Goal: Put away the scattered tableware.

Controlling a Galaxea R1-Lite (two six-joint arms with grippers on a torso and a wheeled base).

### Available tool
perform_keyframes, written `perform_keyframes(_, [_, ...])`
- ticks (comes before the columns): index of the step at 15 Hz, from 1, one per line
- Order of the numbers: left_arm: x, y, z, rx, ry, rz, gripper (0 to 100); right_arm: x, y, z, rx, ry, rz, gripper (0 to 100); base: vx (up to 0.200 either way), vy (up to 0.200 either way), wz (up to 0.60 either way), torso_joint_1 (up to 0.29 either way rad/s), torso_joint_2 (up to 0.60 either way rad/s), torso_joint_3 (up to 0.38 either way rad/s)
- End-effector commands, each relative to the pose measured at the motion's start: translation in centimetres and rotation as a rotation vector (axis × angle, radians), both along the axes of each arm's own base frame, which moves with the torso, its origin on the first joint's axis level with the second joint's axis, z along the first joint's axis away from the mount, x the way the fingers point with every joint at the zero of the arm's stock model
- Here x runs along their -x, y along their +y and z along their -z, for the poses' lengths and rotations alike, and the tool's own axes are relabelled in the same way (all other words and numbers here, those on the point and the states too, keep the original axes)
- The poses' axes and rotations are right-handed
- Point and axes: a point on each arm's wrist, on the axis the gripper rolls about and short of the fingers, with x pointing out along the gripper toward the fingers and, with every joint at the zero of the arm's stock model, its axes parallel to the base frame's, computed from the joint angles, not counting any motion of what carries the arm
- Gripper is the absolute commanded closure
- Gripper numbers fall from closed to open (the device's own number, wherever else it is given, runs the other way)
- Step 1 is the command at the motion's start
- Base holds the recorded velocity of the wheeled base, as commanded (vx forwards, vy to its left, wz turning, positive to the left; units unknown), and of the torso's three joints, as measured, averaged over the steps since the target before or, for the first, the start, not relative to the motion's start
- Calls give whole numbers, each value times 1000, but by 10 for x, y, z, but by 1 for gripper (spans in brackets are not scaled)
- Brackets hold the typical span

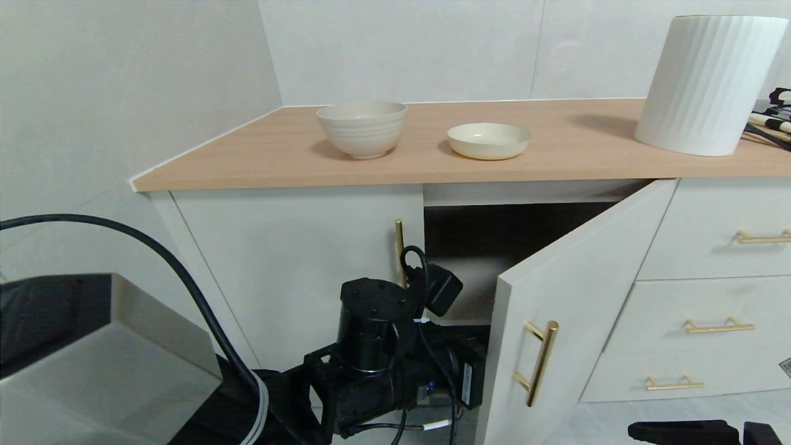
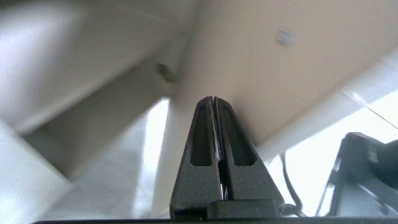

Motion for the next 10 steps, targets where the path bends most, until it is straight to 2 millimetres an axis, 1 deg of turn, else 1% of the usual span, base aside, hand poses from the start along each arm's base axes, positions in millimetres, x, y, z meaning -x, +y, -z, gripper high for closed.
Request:
perform_keyframes(1, [3,-4,-1,-2,2,13,100,4,-3,-2,-19,-20,-4,0,0,0,0,0,0,0])
perform_keyframes(4, [-1,-13,0,-15,10,16,100,5,-4,-3,-22,-23,-11,0,0,0,0,0,0,0])
perform_keyframes(8, [0,-16,-1,-16,4,9,100,8,-6,-2,-23,-10,-45,0,0,0,0,0,0,0])
perform_keyframes(10, [1,-24,-6,-17,7,26,100,9,-6,-2,-27,-8,-75,0,0,0,0,0,0,0])
